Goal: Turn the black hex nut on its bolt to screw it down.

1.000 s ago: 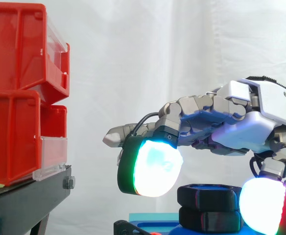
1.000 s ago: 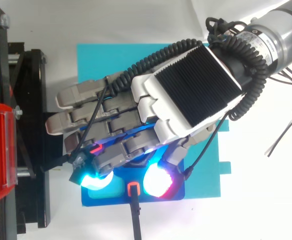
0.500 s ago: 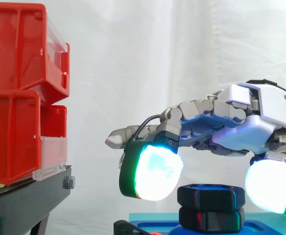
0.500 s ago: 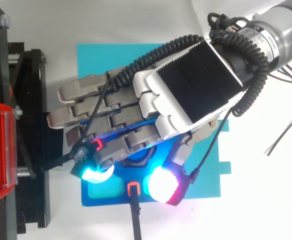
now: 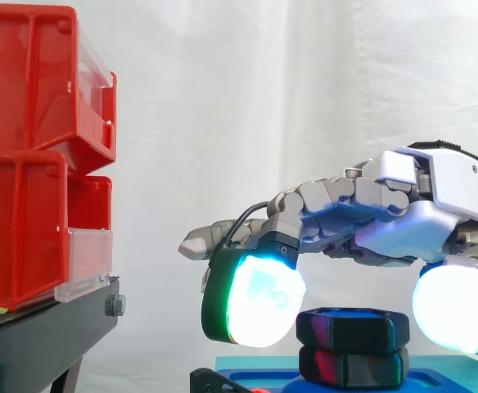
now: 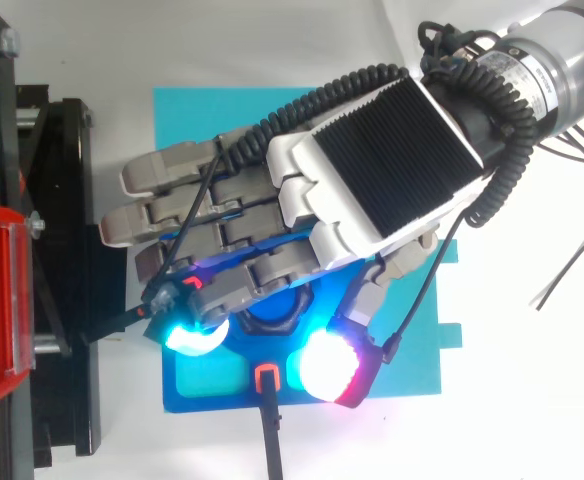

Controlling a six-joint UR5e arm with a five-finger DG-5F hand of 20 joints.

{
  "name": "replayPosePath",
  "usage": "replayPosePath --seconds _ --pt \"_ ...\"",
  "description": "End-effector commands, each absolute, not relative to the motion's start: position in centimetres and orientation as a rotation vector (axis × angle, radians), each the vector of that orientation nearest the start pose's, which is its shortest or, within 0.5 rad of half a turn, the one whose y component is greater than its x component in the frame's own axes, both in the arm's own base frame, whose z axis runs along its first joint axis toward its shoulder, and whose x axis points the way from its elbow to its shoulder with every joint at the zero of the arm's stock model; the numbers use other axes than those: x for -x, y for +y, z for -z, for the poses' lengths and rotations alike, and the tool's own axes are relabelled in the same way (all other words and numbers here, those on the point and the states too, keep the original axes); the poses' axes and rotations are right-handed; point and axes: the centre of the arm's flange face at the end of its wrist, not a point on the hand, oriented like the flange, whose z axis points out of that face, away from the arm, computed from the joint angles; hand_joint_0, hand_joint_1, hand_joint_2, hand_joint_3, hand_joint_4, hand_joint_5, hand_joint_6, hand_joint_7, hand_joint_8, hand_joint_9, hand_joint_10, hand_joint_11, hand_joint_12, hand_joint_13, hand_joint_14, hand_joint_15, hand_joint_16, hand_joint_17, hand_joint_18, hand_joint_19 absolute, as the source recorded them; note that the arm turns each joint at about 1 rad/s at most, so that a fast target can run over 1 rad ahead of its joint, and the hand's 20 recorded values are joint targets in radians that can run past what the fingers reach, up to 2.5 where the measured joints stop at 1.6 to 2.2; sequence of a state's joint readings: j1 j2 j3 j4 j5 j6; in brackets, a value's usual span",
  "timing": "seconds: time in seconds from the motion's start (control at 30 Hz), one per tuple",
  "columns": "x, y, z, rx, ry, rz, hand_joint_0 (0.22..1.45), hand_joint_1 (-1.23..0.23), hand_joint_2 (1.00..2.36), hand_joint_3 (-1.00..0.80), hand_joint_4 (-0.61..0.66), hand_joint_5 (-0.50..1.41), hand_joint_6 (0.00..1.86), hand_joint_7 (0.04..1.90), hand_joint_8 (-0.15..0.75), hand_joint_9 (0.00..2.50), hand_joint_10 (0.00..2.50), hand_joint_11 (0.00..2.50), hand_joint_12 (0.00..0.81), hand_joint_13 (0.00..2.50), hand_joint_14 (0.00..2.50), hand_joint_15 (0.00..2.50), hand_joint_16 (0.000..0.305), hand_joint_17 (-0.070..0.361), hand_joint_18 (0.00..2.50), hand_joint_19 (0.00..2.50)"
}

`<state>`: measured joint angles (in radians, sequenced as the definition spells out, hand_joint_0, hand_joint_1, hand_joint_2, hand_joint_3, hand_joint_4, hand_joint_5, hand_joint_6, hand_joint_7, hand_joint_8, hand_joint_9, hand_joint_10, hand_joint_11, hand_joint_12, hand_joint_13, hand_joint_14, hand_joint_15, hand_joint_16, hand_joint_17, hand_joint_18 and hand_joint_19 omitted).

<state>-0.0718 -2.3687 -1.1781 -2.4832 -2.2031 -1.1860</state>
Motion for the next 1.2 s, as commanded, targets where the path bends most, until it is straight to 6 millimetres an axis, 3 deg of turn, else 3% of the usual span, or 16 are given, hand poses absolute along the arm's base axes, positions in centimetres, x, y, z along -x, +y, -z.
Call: replayPosePath --seconds 0.0,0.2,0.4,0.7,1.17 --pt "-75.9 -13.1 -22.8 0.235 1.386 -0.671 0.45 -0.50 1.00 -0.50 0.25 -0.19 0.50 0.88 0.309 0.38 0.01 0.36 0.357 0.14 0.00 0.02 0.044 0.098 0.00 0.10" --pt "-75.7 -13.2 -22.5 0.238 1.408 -0.657 0.45 -0.52 1.00 -0.50 0.25 -0.19 0.50 0.88 0.308 0.38 0.01 0.36 0.356 0.14 0.00 0.02 0.043 0.097 0.00 0.09" --pt "-75.6 -13.4 -22.4 0.236 1.416 -0.652 0.49 -0.64 1.00 -0.50 0.23 -0.18 0.50 0.91 0.289 0.38 0.01 0.36 0.334 0.13 0.00 0.01 0.040 0.089 0.00 0.10" --pt "-75.5 -14.0 -22.4 0.233 1.415 -0.648 0.53 -0.68 1.01 -0.38 0.23 -0.17 0.50 1.03 0.277 0.38 0.01 0.37 0.318 0.14 0.00 0.02 0.036 0.082 0.00 0.10" --pt "-75.2 -15.0 -22.4 0.232 1.418 -0.644 0.42 -0.65 1.00 -0.50 0.30 -0.16 0.51 1.08 0.319 0.41 0.01 0.40 0.362 0.17 0.00 0.03 0.044 0.100 0.00 0.09"
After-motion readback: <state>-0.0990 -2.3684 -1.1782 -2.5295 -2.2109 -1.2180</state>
